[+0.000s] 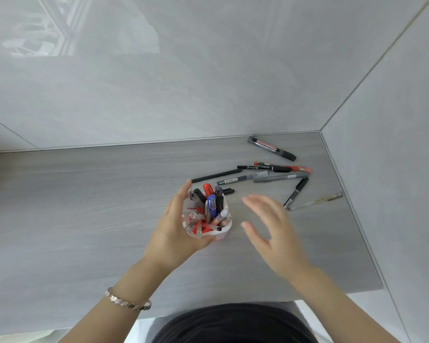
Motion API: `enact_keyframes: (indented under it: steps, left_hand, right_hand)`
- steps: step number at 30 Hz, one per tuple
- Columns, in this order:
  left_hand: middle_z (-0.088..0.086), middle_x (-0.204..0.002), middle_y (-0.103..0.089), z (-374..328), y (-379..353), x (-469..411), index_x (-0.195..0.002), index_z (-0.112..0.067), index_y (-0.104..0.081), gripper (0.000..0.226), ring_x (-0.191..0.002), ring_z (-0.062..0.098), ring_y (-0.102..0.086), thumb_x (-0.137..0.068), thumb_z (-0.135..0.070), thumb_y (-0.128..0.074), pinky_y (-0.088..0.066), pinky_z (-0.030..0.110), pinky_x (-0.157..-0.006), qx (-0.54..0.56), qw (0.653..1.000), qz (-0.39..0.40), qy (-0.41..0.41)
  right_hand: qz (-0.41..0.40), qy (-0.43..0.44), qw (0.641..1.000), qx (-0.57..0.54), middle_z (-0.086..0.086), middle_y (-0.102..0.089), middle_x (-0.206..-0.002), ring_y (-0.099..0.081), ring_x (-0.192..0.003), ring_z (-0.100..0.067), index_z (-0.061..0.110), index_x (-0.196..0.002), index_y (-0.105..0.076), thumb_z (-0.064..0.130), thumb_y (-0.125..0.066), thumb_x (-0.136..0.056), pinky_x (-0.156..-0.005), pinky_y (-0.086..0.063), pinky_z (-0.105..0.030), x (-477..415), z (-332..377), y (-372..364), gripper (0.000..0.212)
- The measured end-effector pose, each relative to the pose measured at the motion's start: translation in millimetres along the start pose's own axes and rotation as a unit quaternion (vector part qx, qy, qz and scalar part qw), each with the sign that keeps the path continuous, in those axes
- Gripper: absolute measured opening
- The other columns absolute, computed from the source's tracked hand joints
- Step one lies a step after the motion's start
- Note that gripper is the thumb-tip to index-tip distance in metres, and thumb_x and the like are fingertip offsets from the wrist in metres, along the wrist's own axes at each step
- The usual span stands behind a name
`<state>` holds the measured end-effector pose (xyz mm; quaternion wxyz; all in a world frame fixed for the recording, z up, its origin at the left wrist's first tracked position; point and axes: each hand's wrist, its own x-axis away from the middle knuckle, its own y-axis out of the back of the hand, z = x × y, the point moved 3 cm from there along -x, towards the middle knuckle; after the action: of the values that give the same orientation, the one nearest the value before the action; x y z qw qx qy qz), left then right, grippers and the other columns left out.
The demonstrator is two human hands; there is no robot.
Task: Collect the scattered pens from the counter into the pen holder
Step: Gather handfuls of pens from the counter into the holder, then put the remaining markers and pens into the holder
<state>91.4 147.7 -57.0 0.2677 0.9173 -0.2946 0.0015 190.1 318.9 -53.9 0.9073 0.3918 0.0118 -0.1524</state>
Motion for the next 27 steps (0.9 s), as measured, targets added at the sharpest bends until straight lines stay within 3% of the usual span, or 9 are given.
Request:
enact_keyframes:
  steps: [3,5,8,12,15,20,24,27]
  left_hand:
    - [-0.017,-0.126,-0.038,-3.1,-4.5,-0.5,-0.134,-0.045,-0.017,0.107,-0.122,0.016,-0.047,-0.057,-0.017,-0.086,-0.043,0.034,-0.101,0.004,1.0,-0.01,0.007]
    - [-0.015,-0.129,-0.038,-6.8,-6.7,-3.3,-0.13,-0.051,-0.016,0.108,-0.12,0.019,-0.051,-0.055,-0.02,-0.087,-0.046,0.042,-0.101,0.013,1.0,-0.014,0.006]
    - [-0.018,-0.127,-0.038,-13.5,-10.9,-9.0,-0.125,-0.059,-0.015,0.109,-0.119,0.02,-0.052,-0.054,-0.02,-0.087,-0.046,0.045,-0.1,0.022,1.0,-0.007,0.005]
    - [-0.021,-0.124,-0.039,-20.3,-18.0,-11.6,-0.137,-0.042,-0.018,0.109,-0.121,0.017,-0.05,-0.055,-0.017,-0.087,-0.045,0.042,-0.102,0.018,1.0,0.01,0.002]
    - [-0.015,-0.128,-0.041,-22.3,-20.2,-12.0,-0.134,-0.045,-0.018,0.108,-0.122,0.016,-0.049,-0.055,-0.02,-0.087,-0.044,0.041,-0.103,0.016,1.0,0.012,-0.004]
    - [-0.019,-0.123,-0.044,-24.0,-18.2,-13.4,-0.125,-0.055,-0.015,0.104,-0.125,0.014,-0.045,-0.056,-0.023,-0.086,-0.044,0.042,-0.103,-0.01,1.0,0.017,-0.012]
    - [-0.015,-0.127,-0.044,-22.0,-19.1,-12.4,-0.121,-0.059,-0.016,0.102,-0.123,0.013,-0.047,-0.056,-0.023,-0.086,-0.045,0.041,-0.103,-0.017,1.0,0.016,-0.005]
    - [-0.009,-0.134,-0.044,-18.3,-19.4,-9.9,-0.125,-0.056,-0.015,0.103,-0.125,0.015,-0.046,-0.056,-0.026,-0.086,-0.044,0.041,-0.104,-0.014,1.0,0.009,-0.001]
  right_hand:
    - [-0.041,-0.159,0.985,0.054,-0.012,-0.065,-0.106,-0.055,-0.105,-0.025,0.008,-0.108,-0.064,0.012,-0.059,-0.084,-0.09,-0.033,-0.018,5.0,-66.2,32.9,0.024]
    - [-0.098,-0.324,0.941,0.018,-0.022,-0.065,-0.104,-0.059,-0.1,-0.036,0.001,-0.11,-0.059,0.008,-0.055,-0.087,-0.083,-0.04,-0.03,8.6,-104.2,58.0,0.024]
    - [-0.154,-0.434,0.886,0.058,-0.03,-0.059,-0.112,-0.055,-0.105,-0.042,-0.005,-0.118,-0.045,0.015,-0.052,-0.089,-0.085,-0.042,-0.04,0.7,-135.9,80.0,0.036]
    - [-0.072,-0.528,0.842,0.088,-0.03,-0.034,-0.135,-0.04,-0.122,-0.043,-0.003,-0.136,-0.022,0.053,-0.054,-0.081,-0.098,-0.038,-0.043,-25.2,-148.6,63.5,0.085]
    - [-0.038,-0.522,0.844,0.114,-0.026,-0.032,-0.133,-0.043,-0.12,-0.04,-0.009,-0.132,-0.023,0.06,-0.062,-0.072,-0.091,-0.044,-0.042,-40.2,-147.8,44.0,0.099]
    - [-0.009,-0.48,0.865,0.145,-0.031,-0.042,-0.126,-0.052,-0.108,-0.044,-0.011,-0.12,-0.035,0.025,-0.057,-0.085,-0.083,-0.047,-0.045,-47.8,-138.2,31.0,0.055]
    - [-0.002,-0.47,0.874,0.127,-0.029,-0.056,-0.116,-0.056,-0.105,-0.042,-0.008,-0.124,-0.033,0.009,-0.057,-0.083,-0.08,-0.047,-0.042,-40.7,-136.1,34.0,0.051]
    - [-0.018,-0.454,0.888,0.067,-0.029,-0.057,-0.107,-0.056,-0.089,-0.038,-0.004,-0.121,-0.033,0.003,-0.058,-0.082,-0.073,-0.044,-0.039,-27.8,-130.6,33.6,0.047]
